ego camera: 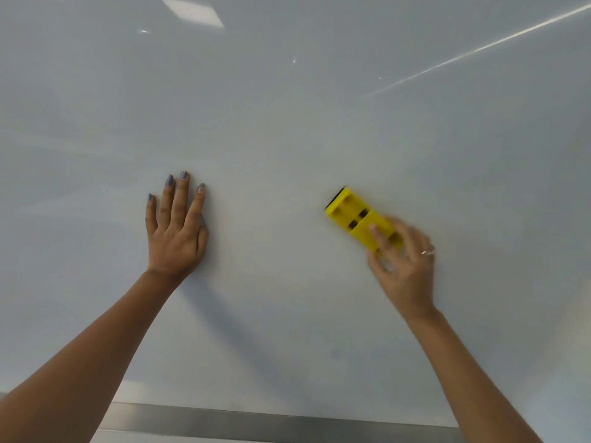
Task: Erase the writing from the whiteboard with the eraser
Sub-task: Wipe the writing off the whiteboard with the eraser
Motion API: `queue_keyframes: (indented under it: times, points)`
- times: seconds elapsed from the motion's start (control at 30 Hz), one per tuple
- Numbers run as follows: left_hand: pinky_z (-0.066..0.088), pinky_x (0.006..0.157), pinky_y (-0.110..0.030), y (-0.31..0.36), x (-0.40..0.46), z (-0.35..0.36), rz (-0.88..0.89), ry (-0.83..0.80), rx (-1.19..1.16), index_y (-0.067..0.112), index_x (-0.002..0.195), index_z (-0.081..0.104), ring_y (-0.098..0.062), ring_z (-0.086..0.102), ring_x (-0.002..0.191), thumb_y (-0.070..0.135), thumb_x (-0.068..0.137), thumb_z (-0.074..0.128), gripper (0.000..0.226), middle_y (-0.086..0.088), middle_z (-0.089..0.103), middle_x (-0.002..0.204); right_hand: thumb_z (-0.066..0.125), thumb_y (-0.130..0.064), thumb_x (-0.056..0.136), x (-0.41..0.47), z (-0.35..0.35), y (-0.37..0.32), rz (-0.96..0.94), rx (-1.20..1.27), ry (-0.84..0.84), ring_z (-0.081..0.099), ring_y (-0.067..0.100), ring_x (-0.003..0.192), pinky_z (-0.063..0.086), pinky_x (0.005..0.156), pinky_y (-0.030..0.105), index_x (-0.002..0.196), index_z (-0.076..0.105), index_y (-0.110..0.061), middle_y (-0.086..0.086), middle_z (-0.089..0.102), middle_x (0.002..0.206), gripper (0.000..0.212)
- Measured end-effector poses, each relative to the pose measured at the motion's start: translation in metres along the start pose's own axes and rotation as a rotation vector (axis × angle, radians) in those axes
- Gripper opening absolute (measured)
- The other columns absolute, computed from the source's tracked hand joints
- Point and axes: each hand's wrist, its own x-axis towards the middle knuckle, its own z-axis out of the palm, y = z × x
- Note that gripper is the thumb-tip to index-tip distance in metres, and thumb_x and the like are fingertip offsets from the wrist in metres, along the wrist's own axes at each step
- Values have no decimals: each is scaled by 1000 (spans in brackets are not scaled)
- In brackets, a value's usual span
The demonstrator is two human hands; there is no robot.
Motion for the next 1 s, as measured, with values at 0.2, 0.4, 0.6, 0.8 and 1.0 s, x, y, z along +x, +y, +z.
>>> queue_keyframes:
  times: [0.2, 0.4, 0.6, 0.8, 1.0]
  points:
    - [13, 120, -53, 0, 0, -1, 3, -44, -1, 14, 153, 31, -32, 19, 150, 19, 102, 26, 52, -16, 26, 160, 72, -14, 80, 93, 6, -8, 263, 56, 214, 51, 27, 105, 44, 90, 42, 127, 61, -13, 19, 58, 122, 48]
    - [27, 110, -53, -6, 7, -9, 77, -28, 40, 19, 148, 40, -33, 33, 142, 20, 99, 33, 50, -21, 40, 152, 73, -17, 77, 103, 37, -98, 9, 94, 15, 59, 36, 91, 49, 75, 41, 125, 63, -24, 11, 62, 122, 50]
    - [27, 103, -47, -44, 49, -23, 91, 19, 27, 19, 141, 48, -30, 38, 137, 16, 96, 40, 46, -18, 46, 147, 67, -20, 76, 51, 51, -135, -212, 27, -165, 65, 28, 87, 49, 68, 36, 116, 67, -32, 5, 66, 118, 42]
    - [23, 109, -46, -124, 102, -42, 52, 20, 23, 17, 148, 41, -28, 31, 145, 20, 103, 35, 45, -14, 35, 156, 68, -16, 80, 57, 43, -107, -8, -48, 20, 60, 33, 88, 47, 75, 39, 125, 61, -25, 11, 63, 120, 47]
    - [20, 112, -44, -202, 155, -57, 29, 20, 67, 17, 152, 34, -25, 25, 149, 27, 105, 30, 48, -10, 27, 161, 71, -18, 79, 145, 48, -122, 402, -42, 242, 53, 34, 98, 47, 84, 45, 127, 60, -15, 18, 59, 122, 49]
